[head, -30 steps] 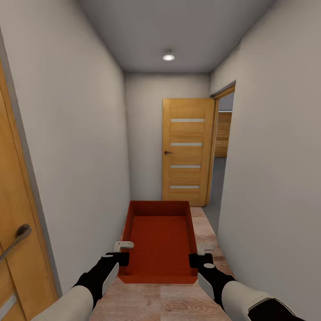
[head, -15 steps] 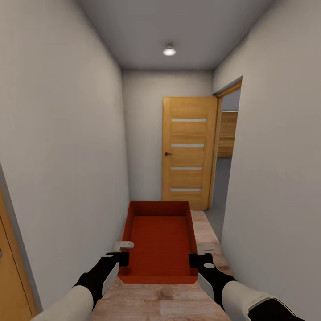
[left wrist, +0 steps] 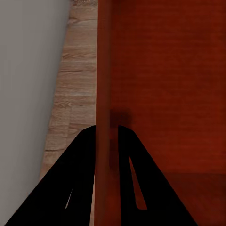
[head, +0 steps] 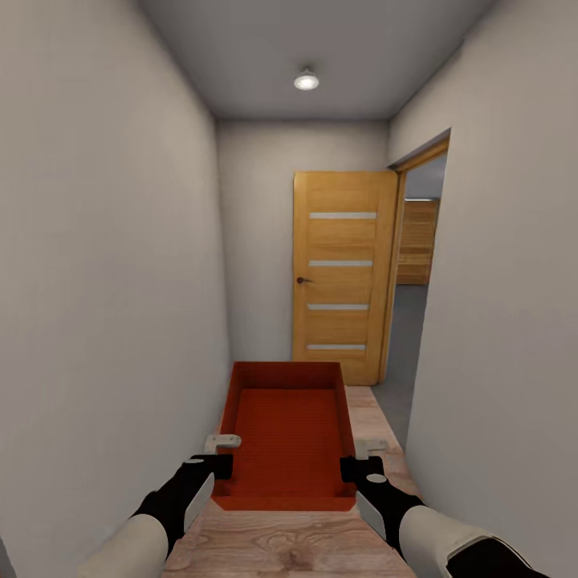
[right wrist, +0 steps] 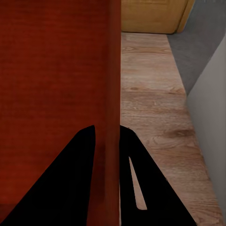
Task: Move the two storage containers from the living room to the garage. In the garage, place one container on the floor and stack the other container on top of it (either order is fine).
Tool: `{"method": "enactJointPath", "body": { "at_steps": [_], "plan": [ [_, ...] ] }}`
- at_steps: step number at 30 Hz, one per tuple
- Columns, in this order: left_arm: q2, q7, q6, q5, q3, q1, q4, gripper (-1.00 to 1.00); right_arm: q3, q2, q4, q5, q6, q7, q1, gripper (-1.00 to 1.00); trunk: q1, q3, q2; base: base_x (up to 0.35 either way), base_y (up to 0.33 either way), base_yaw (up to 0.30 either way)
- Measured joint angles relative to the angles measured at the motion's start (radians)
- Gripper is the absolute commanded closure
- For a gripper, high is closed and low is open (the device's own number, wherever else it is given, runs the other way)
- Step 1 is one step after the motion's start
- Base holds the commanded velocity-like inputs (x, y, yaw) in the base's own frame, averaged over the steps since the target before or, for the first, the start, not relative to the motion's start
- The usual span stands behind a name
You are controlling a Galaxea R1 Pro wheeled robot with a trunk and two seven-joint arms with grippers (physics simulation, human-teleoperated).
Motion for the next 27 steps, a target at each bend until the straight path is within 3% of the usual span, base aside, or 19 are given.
{"method": "enactJointPath", "body": {
  "at_steps": [27],
  "plan": [
    [0.000,0.000,0.001,-0.001,0.000,0.000,0.000,1.00,0.001,0.000,0.000,-0.001,0.000,0.000,0.000,1.00,0.000,0.000,0.000,0.325,0.000,0.000]
  ]
}}
